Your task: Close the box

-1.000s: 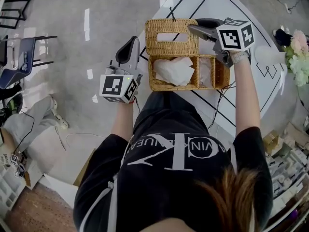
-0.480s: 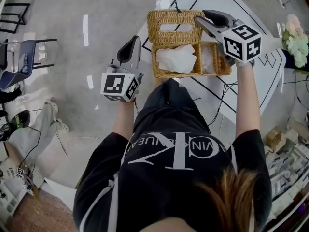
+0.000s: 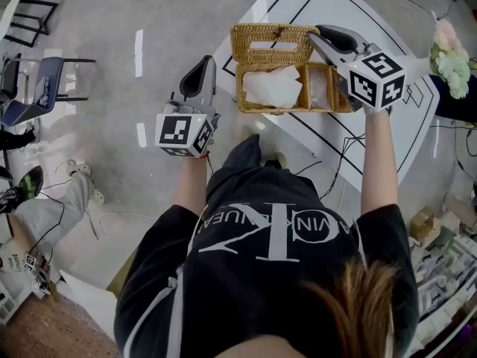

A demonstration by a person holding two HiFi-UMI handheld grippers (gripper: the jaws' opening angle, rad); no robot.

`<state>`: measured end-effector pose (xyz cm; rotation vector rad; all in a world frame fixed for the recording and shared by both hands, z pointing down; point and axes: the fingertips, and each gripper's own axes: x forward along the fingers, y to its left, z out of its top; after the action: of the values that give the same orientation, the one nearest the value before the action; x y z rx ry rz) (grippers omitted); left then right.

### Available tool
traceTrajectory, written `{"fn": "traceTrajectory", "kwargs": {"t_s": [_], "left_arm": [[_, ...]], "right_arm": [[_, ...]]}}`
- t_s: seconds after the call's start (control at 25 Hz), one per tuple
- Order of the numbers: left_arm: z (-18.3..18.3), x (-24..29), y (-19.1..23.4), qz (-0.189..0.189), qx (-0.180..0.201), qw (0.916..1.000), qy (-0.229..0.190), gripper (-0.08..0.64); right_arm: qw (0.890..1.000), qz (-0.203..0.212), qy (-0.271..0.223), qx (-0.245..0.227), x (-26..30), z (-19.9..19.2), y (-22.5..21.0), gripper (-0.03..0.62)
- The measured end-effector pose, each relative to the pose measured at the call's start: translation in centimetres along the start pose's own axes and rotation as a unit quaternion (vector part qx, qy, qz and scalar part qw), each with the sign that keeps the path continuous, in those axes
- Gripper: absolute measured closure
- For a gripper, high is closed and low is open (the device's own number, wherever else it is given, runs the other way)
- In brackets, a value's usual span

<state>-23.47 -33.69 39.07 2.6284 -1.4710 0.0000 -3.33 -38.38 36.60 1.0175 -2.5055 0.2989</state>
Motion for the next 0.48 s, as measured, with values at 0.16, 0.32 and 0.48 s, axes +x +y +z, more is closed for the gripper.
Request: {"fn": "traceTrajectory", "kwargs": {"t_s": [0.16, 0.32, 0.48], "left_arm": [[-0.1, -1.5, -1.6, 0.010, -0.003, 0.9999, -0.002, 0.549], [-0.1, -2.9, -3.5, 0.017, 0.001, 0.9998, -0.005, 0.549], [0.0, -4.1, -4.6, 0.028, 0.004, 0.9996, -0.006, 0.549]], "right_arm": [[1.000, 0.003, -0.013, -0.016, -1.6, -0.4, 1.6, 0.518], [0.999, 0.007, -0.024, -0.036, -2.8, -1.2, 2.9, 0.515], [0.998, 0.009, -0.019, -0.065, -3.8, -2.1, 4.2, 0.511]]}}
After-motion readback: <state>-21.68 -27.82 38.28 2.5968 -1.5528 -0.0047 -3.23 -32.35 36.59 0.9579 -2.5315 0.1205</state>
